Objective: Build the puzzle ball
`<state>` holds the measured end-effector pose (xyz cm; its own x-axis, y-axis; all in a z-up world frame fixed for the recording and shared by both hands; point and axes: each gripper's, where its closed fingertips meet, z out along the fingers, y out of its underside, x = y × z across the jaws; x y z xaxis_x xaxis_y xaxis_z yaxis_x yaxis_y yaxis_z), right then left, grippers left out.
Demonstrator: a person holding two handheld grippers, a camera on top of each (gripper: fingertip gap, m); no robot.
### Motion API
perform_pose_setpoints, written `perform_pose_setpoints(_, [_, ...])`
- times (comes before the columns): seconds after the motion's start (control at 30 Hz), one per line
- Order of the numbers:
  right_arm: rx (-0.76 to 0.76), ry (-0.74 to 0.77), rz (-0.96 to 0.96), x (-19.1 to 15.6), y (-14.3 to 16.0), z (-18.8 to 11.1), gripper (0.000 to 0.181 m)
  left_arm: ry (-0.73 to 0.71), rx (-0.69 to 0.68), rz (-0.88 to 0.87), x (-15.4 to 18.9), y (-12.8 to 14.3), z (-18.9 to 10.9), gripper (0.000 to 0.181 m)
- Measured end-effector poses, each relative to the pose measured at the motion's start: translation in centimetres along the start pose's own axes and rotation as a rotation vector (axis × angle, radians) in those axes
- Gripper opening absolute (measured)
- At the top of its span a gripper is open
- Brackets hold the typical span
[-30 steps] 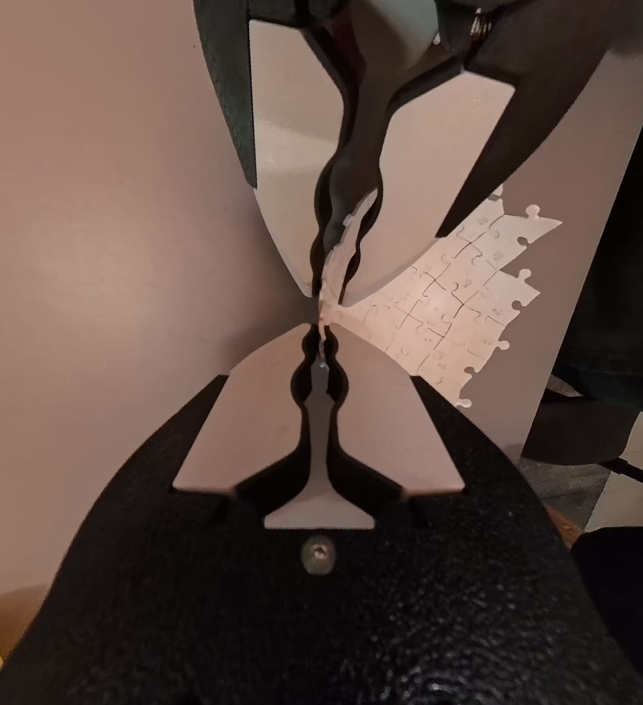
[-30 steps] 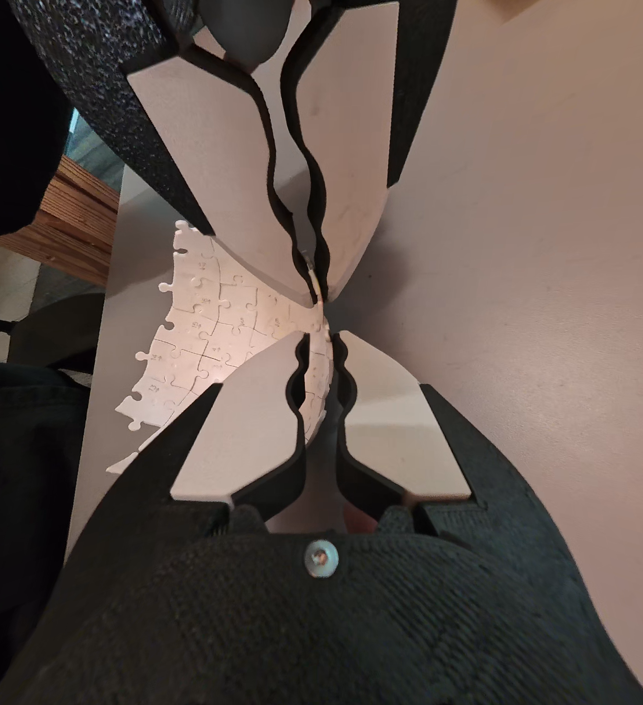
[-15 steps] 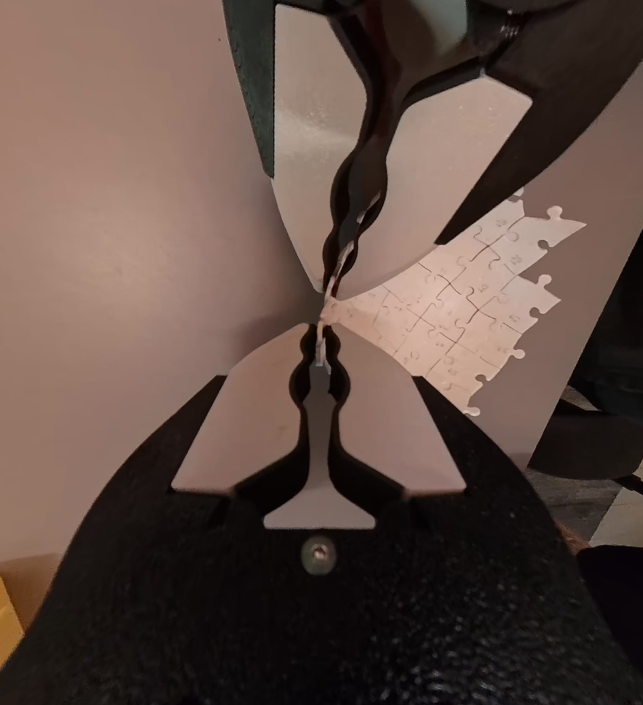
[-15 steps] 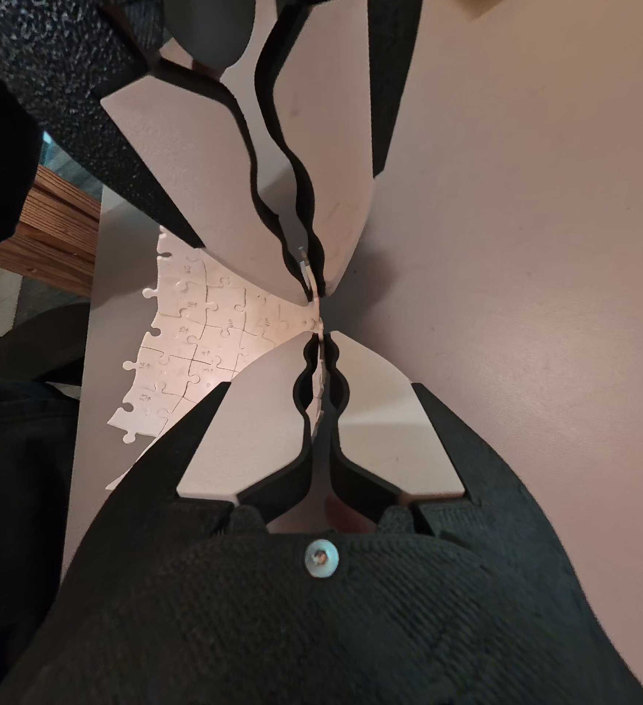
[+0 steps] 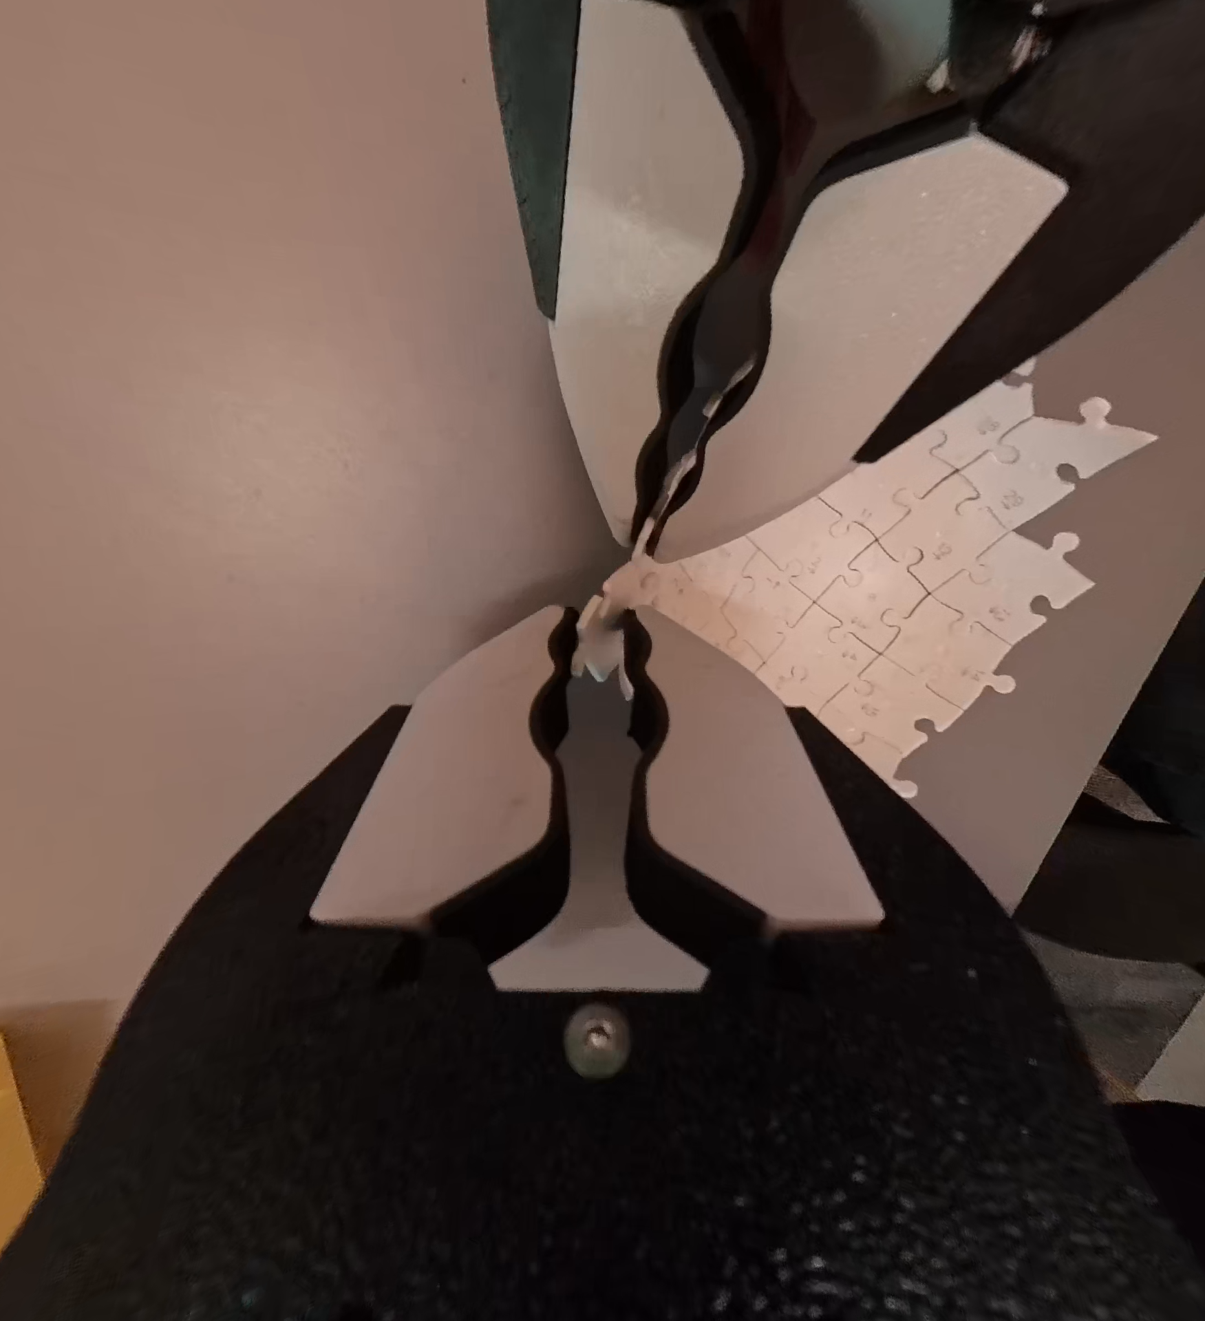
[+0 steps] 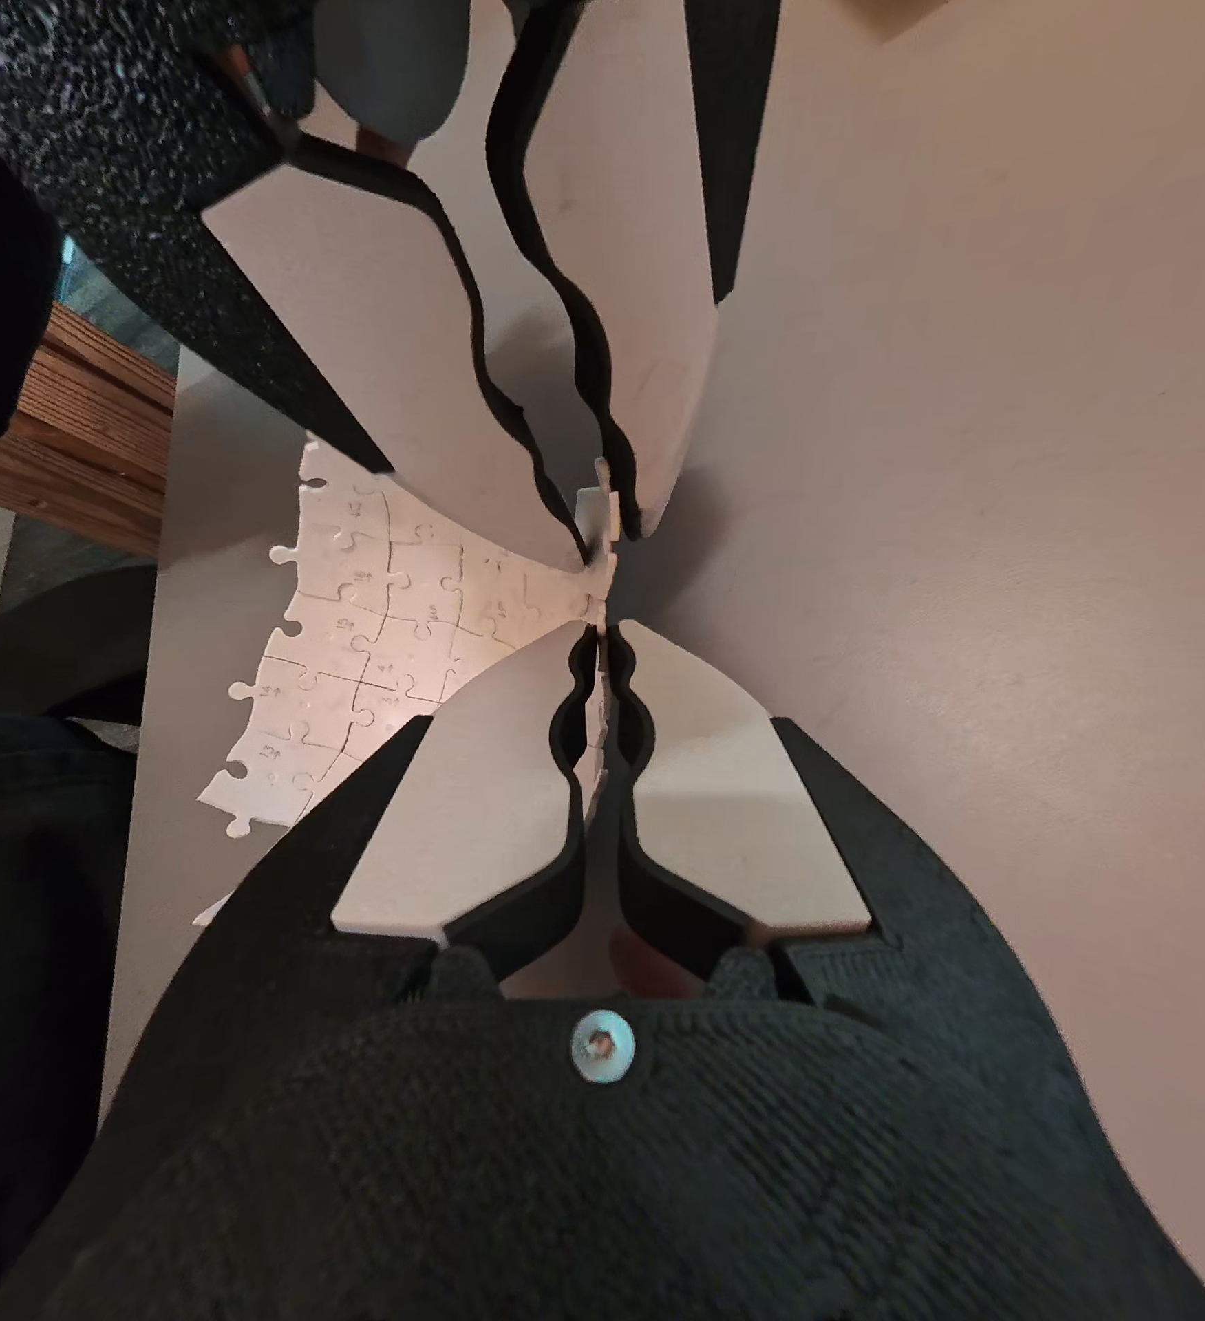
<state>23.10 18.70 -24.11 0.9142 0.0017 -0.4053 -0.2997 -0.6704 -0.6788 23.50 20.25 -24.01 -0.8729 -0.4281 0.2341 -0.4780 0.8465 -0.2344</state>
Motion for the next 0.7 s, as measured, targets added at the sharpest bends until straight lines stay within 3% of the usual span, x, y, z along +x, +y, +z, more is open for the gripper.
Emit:
perform_pose_setpoints(0.4, [-0.013, 0.006, -0.027, -0.4, -0.1, 0.0, 0.003, 0.195, 0.089, -0.031, 1.4, 0.0, 0.9, 0.007])
perform_pose_setpoints(0.7, [0.015, 0.006, 0.018, 0.0, -0.1, -0.1, 0.003, 0.127, 0.115, -0.010, 1.2, -0.2, 0.9, 0.003])
